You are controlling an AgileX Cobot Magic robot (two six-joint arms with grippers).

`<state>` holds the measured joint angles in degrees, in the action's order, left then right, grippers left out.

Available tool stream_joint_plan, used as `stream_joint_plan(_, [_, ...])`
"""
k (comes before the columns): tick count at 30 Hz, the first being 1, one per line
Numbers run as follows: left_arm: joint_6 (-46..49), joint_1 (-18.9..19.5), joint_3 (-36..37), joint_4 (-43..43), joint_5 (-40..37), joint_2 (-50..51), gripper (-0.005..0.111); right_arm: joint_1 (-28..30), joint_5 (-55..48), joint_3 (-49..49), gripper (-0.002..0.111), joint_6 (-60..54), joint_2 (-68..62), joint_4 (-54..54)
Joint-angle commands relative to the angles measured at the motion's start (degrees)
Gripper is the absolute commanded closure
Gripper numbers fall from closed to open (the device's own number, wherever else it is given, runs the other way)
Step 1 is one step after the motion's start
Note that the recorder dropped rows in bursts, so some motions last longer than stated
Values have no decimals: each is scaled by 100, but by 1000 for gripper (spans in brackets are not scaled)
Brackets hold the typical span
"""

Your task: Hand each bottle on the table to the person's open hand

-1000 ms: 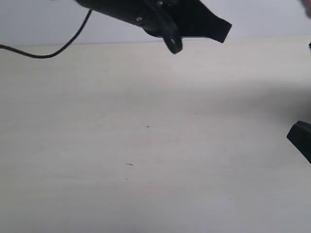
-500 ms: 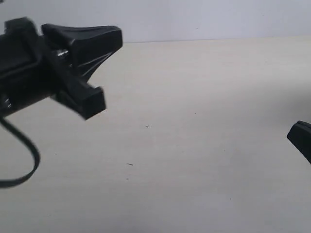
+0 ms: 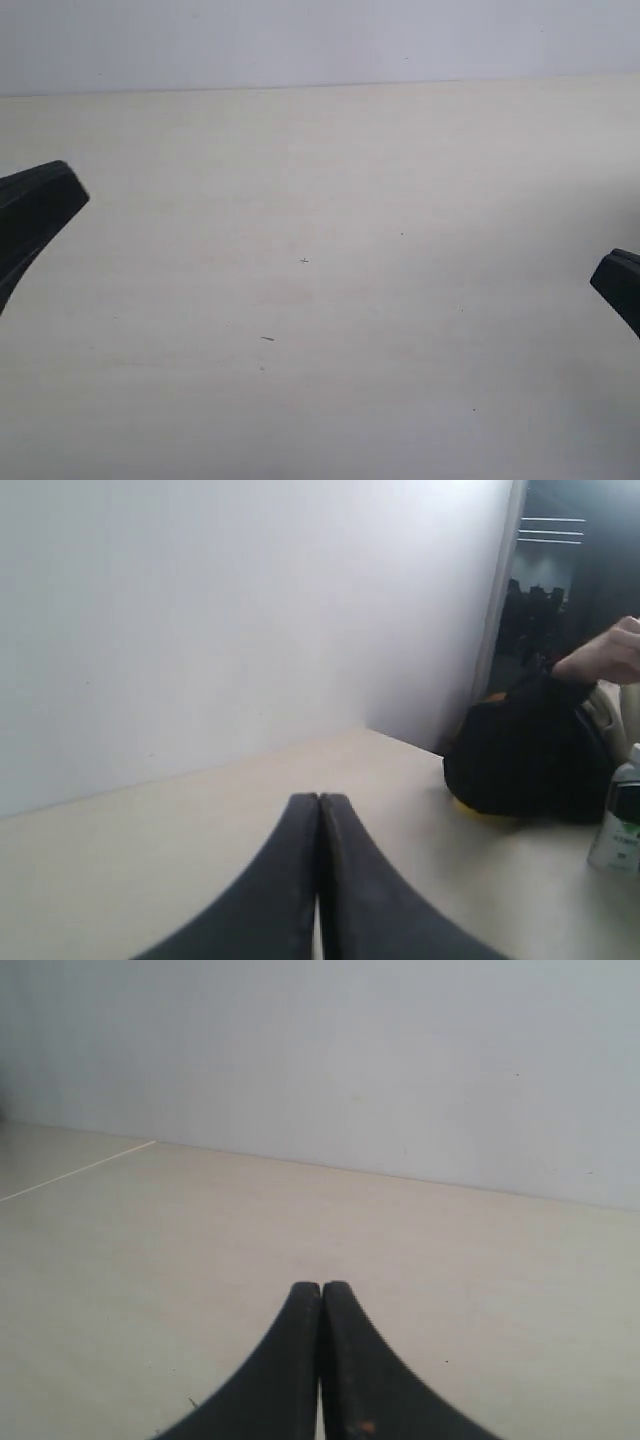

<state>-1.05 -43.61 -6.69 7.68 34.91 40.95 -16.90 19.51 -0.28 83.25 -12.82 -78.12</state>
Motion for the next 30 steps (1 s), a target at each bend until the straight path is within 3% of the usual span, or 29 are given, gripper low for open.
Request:
stream_joint_plan(1, [705,-30,577,679,85,-716,107,18,25,28,108,-8,15,1])
stream_joint_plan(5, [844,-30,669,804,51,-1122,107,18,25,28,108,-8,15,-10])
stream_joint_plan(9, [1293,-30,669,832,-963,-1492,107,18,25,28,108,-8,15,4])
stream_joint_plan(13, [1282,-30,669,858,-1409,-1860,107,18,25,28,108,-8,15,4])
stream_joint_plan(16, [1554,-30,669,1078,-1409,-2079,107,18,25,28,108,-8,15,12])
stream_joint_plan(19, [2047,-30,669,1913,-1715,-2128,107,18,25,28,108,-8,15,12])
stream_joint_plan(30, [2030,-30,669,1857,-1684,-2128,107,18,25,28,108,-8,15,-2])
